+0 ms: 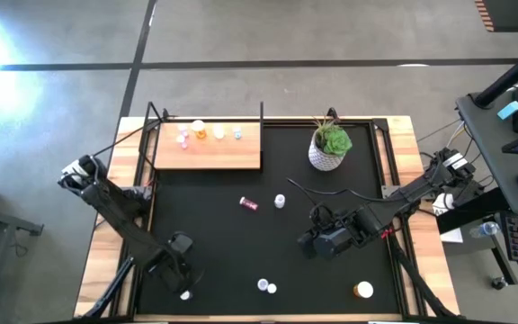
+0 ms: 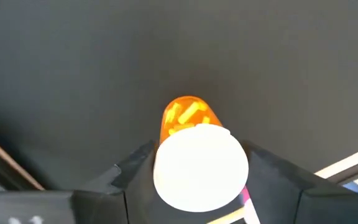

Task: Pick and place medicine bottles onto shelf by color
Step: Put the left orange pill bottle on the shelf aligned with the other orange pill bottle

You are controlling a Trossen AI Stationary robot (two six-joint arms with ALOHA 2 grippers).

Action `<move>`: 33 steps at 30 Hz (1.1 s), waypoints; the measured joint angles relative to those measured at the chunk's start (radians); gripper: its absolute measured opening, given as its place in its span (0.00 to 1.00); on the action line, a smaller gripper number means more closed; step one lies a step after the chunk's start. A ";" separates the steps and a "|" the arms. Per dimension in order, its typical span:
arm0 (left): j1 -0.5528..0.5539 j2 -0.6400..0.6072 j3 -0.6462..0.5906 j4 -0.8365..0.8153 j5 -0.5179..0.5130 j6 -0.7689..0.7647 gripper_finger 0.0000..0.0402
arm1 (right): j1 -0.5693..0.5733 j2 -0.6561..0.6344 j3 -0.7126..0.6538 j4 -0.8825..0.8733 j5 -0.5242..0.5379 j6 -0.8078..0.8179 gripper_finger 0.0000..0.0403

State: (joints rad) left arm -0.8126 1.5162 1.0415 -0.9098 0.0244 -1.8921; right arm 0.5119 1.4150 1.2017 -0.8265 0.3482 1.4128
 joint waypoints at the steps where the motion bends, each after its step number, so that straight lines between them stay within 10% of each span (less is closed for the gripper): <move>1: 0.028 -0.006 0.005 -0.011 0.000 0.033 0.49 | 0.000 0.000 0.000 0.001 0.000 0.000 0.55; 21: 0.889 -0.034 0.166 -0.252 -0.079 1.369 0.52 | 0.000 0.000 0.000 0.004 0.000 0.000 0.55; 33: 1.356 -0.026 0.161 -0.216 -0.072 1.796 0.52 | 0.000 0.000 0.000 0.005 0.000 0.000 0.55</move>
State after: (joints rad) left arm 0.5429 1.4901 1.2027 -1.1255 -0.0471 -0.0959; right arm 0.5121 1.4147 1.2018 -0.8215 0.3485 1.4128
